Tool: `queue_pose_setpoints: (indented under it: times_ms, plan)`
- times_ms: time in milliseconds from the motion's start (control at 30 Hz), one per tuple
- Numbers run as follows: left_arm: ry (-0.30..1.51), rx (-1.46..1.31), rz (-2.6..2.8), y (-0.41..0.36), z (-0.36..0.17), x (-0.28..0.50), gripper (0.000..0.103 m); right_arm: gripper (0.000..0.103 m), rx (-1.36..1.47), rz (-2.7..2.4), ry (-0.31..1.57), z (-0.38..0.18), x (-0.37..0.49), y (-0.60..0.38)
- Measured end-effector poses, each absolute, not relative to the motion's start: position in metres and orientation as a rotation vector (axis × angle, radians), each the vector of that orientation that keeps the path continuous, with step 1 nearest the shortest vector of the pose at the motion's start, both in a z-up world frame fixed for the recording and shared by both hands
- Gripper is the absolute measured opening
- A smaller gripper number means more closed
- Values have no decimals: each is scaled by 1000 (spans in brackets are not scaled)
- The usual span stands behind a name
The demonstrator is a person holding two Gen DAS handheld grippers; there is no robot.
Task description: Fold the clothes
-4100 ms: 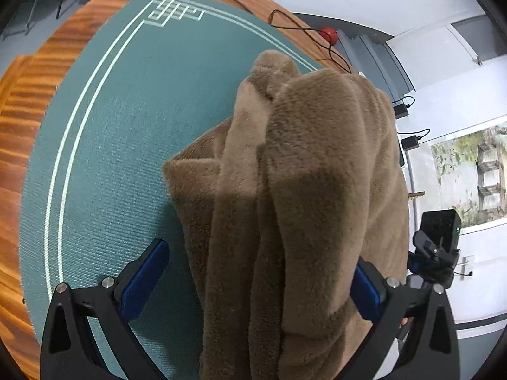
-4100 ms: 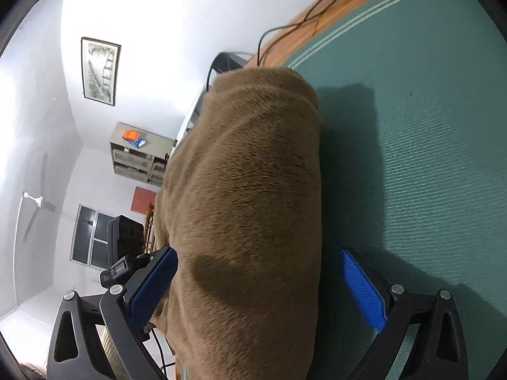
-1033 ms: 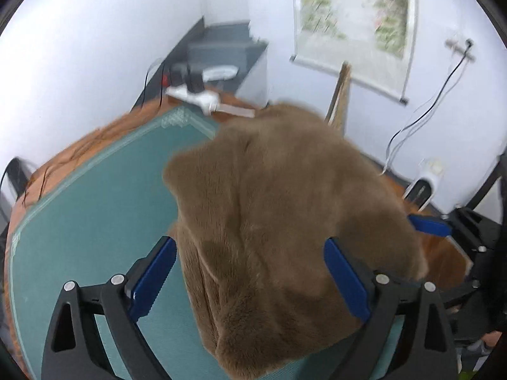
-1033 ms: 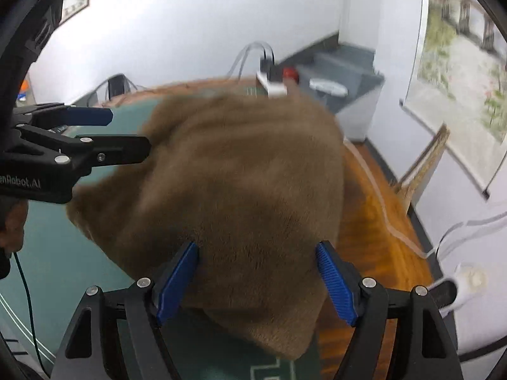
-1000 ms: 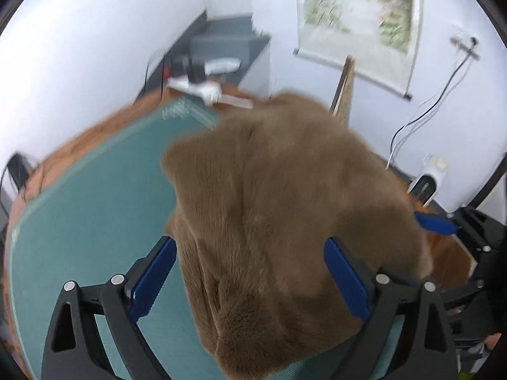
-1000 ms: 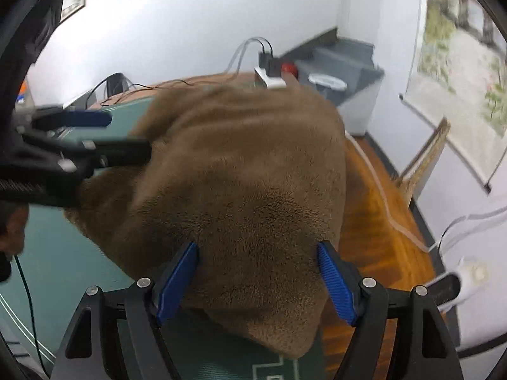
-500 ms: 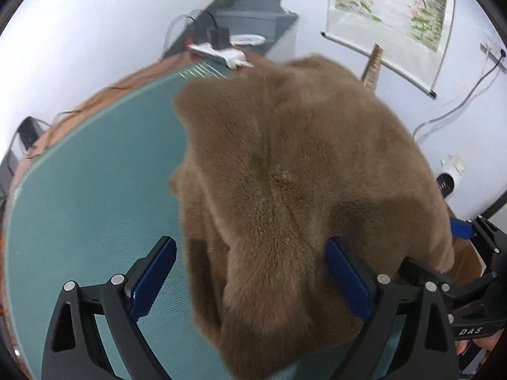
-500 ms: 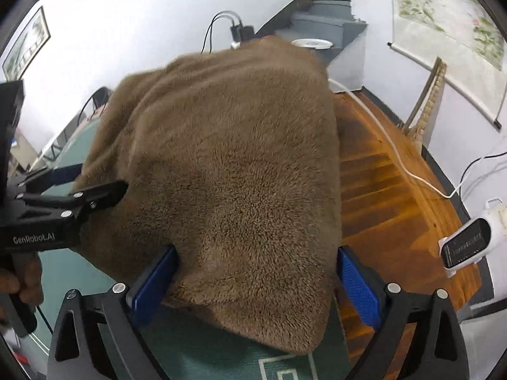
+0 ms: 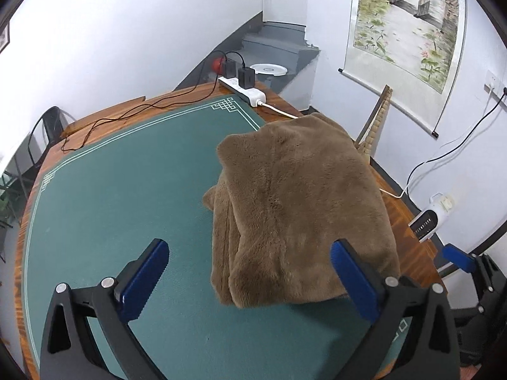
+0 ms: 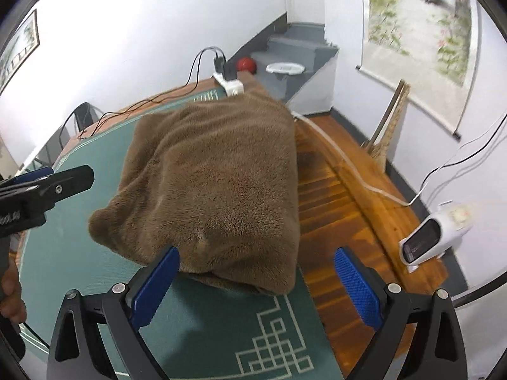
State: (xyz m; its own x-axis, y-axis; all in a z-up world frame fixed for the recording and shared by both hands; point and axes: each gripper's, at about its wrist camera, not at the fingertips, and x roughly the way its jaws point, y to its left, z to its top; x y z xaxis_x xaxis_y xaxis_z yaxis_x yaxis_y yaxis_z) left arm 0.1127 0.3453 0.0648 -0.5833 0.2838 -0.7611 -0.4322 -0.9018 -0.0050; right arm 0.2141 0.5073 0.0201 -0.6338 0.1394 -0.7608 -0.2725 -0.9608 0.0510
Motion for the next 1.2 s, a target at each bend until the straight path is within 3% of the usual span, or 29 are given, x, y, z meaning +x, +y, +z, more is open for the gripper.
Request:
queue_pose_setpoints:
  times_ms: [733,1200]
  plan:
    - [277,-1066,2477,340,86,145,102,101,-1076,2660,179,61,238,483]
    - [228,-1151,2526,310,77,137,103,101,-1140,2704,216,45,234,479]
